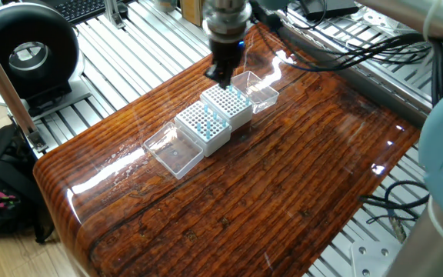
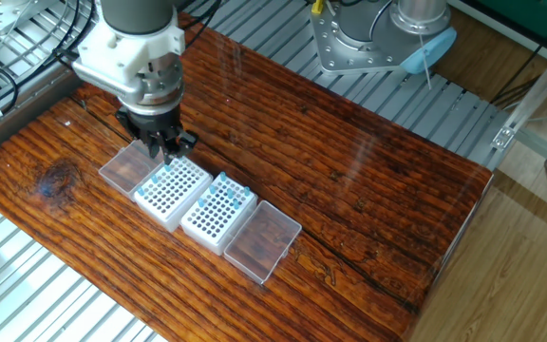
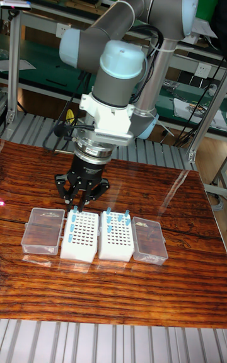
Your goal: Transfer all medium pipette tips from one holder to another
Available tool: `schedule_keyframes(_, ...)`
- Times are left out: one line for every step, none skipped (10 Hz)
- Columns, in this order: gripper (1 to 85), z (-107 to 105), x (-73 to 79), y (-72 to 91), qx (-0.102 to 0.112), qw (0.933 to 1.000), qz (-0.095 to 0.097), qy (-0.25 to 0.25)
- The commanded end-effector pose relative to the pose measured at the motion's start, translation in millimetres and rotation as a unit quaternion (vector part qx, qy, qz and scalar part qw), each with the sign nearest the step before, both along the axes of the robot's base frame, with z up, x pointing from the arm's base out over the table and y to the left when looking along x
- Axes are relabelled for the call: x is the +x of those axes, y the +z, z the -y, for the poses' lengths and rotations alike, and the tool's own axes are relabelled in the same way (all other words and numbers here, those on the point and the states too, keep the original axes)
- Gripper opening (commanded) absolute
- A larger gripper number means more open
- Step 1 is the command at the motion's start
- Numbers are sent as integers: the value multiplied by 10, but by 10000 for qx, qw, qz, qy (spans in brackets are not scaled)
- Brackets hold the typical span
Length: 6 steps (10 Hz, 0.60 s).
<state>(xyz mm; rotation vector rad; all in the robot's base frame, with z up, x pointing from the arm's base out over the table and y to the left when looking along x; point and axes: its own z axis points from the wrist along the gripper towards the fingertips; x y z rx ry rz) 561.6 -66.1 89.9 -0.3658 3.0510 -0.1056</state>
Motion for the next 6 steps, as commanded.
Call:
schedule_keyframes(320,-2,-123,-59,217,9997,1,-55)
schedule_keyframes(327,-39,-158,-63,272,9996,-21,-71)
schedule_keyframes(327,-80,-197,-59,298,9995,-50,-118)
schedule_keyframes(327,-121,-237,-81,294,9994,-40,-172)
schedule_keyframes(327,-140,-254,-115,251,9995,7,-193)
schedule_keyframes(323,-131,-266,-130,184,9996,18,-215)
